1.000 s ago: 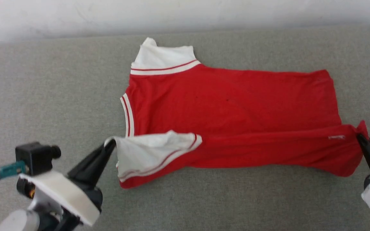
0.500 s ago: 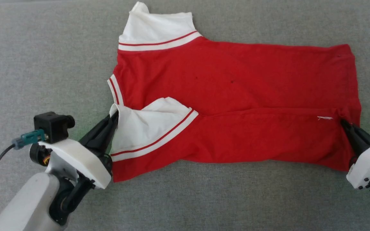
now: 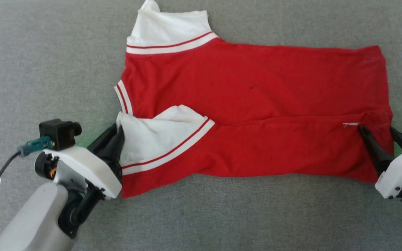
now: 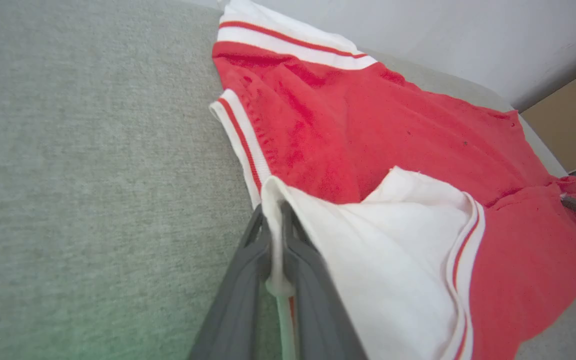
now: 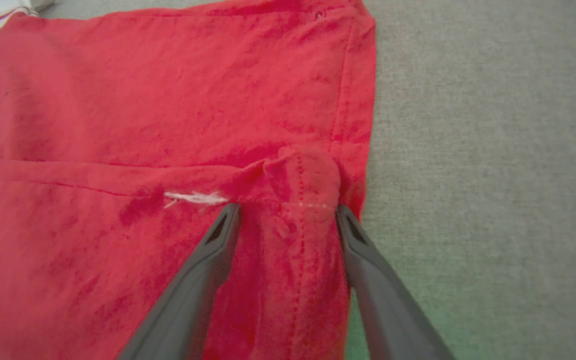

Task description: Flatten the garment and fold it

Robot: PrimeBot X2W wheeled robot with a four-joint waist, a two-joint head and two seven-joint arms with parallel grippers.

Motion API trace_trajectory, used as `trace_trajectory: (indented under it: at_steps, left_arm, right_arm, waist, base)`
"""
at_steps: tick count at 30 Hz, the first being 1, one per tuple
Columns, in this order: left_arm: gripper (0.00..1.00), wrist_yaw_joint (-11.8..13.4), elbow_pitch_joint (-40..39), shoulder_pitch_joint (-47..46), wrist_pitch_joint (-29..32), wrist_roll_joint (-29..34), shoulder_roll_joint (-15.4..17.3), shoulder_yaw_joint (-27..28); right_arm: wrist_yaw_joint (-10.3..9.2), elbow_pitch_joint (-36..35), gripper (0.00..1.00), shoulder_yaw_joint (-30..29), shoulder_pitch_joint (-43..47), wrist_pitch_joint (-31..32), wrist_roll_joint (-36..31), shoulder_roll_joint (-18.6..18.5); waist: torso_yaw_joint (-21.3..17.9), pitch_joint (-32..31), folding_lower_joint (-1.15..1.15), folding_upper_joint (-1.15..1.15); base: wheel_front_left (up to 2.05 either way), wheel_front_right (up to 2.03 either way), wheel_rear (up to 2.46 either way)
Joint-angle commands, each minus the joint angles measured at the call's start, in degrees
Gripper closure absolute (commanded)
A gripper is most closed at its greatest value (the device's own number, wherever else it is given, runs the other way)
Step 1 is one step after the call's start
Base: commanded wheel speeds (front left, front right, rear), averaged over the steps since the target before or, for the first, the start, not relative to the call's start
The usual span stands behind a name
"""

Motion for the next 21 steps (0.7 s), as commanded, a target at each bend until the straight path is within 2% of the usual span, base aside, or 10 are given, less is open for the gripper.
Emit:
trace_trajectory:
  at_steps: [1, 5, 9, 14, 18, 21]
  left_arm:
    - [0.0, 0.5, -0.4, 1.2, -0.7, -0.5, -0.4, 0.4]
    - [0.0, 1.6, -2.9, 4.2, -3.3, -1.5, -0.6, 1.9]
    - [0.0, 3.8, -6.4, 8.5, -7.5, -1.3, -0.2, 4.3]
    - [0.0, 8.2, -12.1, 14.5, -13.6, 1.5, -0.6, 7.1]
    - [0.0, 10.8, -16.6, 18.8, -15.7, 5.8, -4.1, 9.6]
    - [0.0, 11.1, -19.1, 21.8, -15.9, 10.2, -9.3, 13.3]
  right_arm:
    - [-0.12, -0.2, 0.0, -0.2, 0.8, -0.2, 0.4, 0.1]
    - [-0.12, -3.3, 0.0, -1.1, 3.1, -1.6, 1.0, 0.2]
    - [-0.12, -6.7, 0.0, -3.7, 6.0, -4.0, 0.1, 1.1]
    - [-0.12, -11.7, 0.0, -9.3, 9.4, -10.6, -4.3, 5.9]
    - [-0.12, -14.0, 0.0, -12.3, 11.9, -17.3, -9.0, 11.6]
    - [-0.12, -13.9, 0.0, -13.3, 14.0, -21.7, -10.4, 14.7]
  waist:
    - [0.2, -1.5, 0.0, 0.0]
    - [0.5, -4.4, 0.0, 0.0]
    - [0.7, -7.6, 0.0, 0.0]
    - [1.2, -10.6, 0.0, 0.0]
    - [1.6, -12.2, 0.0, 0.0]
    - [2.1, -13.2, 0.0, 0.0]
  base:
    - [0.0, 0.0, 0.0]
    - [0.0, 0.0, 0.0]
    - [0.0, 0.0, 0.0]
    - [0.0, 0.0, 0.0]
    - [0.0, 0.0, 0.0]
    - [0.0, 0.0, 0.0]
